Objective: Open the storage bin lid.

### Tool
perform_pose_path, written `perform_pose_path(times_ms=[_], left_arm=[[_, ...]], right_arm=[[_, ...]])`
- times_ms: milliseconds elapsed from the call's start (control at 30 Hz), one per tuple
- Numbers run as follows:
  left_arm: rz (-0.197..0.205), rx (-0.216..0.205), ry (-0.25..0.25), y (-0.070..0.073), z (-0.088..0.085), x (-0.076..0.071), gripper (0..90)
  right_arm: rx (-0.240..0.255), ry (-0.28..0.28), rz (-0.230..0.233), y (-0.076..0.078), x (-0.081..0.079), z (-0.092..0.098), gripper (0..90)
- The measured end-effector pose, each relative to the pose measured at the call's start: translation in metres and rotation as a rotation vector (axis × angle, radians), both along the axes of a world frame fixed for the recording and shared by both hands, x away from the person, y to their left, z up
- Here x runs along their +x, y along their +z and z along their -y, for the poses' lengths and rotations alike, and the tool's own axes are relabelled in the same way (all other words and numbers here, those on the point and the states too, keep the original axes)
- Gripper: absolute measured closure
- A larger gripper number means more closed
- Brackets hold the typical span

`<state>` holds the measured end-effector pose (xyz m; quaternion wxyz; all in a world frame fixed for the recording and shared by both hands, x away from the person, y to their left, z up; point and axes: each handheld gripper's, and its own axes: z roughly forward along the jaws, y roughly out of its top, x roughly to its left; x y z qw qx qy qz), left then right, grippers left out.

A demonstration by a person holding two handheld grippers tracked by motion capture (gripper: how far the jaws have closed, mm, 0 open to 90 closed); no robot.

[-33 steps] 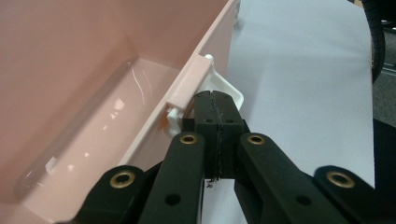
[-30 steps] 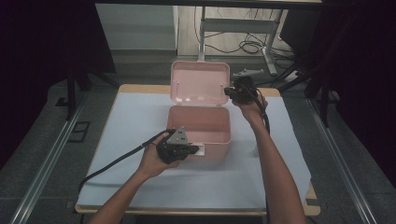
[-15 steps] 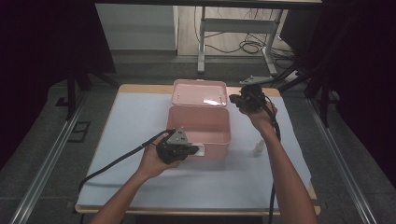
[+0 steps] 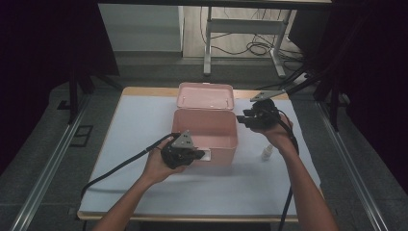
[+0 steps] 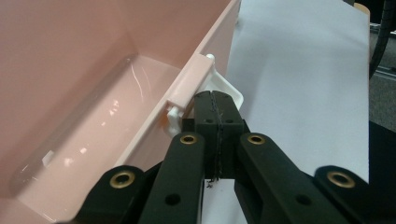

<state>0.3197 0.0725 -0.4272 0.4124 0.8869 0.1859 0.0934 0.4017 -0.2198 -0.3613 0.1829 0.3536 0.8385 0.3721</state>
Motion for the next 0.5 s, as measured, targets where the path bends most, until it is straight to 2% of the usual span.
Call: perform_pose_path(times_ms=[333,467,500], left_arm=[[-0.004,0.0,0.001,0.0,0.0,0.0,90.0],[-0.009,0.001,-0.001,0.0,0.0,0.001,90.0],[-0.015,-0.013,0.008,0.0,0.001,0.0,90.0]], right_arm=[[-0.055,-0.024,-0.036,0.001,-0.014,0.023,51.3],[-0.093,-0.021,-0.06,-0.002,-0.018,0.029,49.1],[-0.104,-0.023,-0.065,-0.003,-0.019,0.03,48.9]])
